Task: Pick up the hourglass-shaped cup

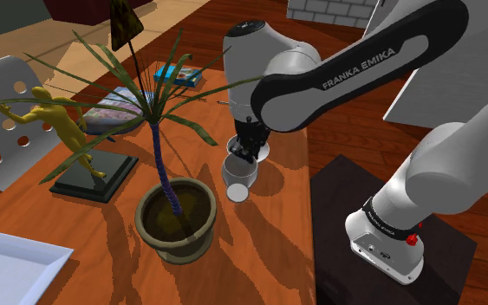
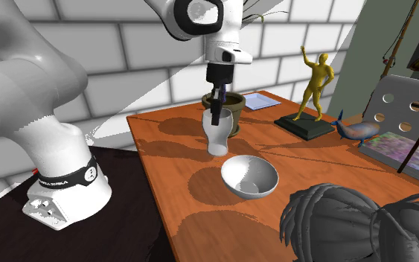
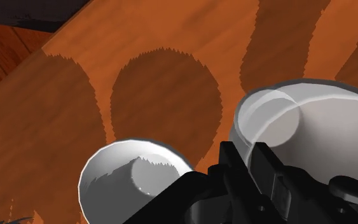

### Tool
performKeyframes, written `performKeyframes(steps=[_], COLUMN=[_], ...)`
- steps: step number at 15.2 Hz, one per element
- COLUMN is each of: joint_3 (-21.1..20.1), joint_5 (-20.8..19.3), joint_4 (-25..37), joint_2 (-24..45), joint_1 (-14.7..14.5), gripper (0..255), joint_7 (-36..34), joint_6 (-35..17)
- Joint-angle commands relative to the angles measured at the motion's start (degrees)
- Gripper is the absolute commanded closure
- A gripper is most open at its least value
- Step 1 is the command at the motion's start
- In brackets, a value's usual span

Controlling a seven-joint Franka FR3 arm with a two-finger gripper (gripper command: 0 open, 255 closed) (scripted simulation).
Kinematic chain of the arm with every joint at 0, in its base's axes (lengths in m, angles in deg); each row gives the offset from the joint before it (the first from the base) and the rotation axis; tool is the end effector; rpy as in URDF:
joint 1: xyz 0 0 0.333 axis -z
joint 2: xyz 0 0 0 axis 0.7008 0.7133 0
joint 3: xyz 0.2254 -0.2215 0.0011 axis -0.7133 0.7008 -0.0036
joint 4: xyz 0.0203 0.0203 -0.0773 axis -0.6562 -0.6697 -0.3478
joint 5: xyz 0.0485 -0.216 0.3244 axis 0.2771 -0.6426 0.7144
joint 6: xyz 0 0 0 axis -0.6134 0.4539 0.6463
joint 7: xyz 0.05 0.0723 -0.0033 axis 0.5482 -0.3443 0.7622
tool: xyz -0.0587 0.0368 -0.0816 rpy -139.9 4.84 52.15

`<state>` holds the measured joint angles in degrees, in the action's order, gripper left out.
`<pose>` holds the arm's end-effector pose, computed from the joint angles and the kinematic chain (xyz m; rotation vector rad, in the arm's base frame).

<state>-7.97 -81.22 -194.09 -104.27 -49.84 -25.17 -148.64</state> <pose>0.3565 0.2339 0.3479 2.9969 0.0582 -0.0717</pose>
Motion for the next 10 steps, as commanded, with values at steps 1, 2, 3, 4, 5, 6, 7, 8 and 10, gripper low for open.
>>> performKeyframes(steps=[1,2,3,4,5,6,7,8,10], joint_3=[0.4,0.55,0.71,0.86,1.01,1.16,1.31,1.45,1.48], joint_5=[0.54,0.74,0.92,1.09,1.24,1.38,1.5,1.61,1.63], joint_4=[0.62,1.0,1.4,1.81,2.23,2.67,3.11,3.57,3.64], joint_2=[-1.33,-1.86,-2.37,-2.86,-3.33,-3.78,-4.22,-4.64,-4.7], joint_1=[-0.16,-0.23,-0.3,-0.37,-0.43,-0.48,-0.53,-0.57,-0.58], gripper=[255,255,255,255,255,255,255,255,255], joint_7=[0.7,0.94,1.17,1.38,1.59,1.78,1.97,2.15,2.18], joint_6=[1.83,2.7,3.56,4.42,5.28,6.14,6.99,7.84,7.97])
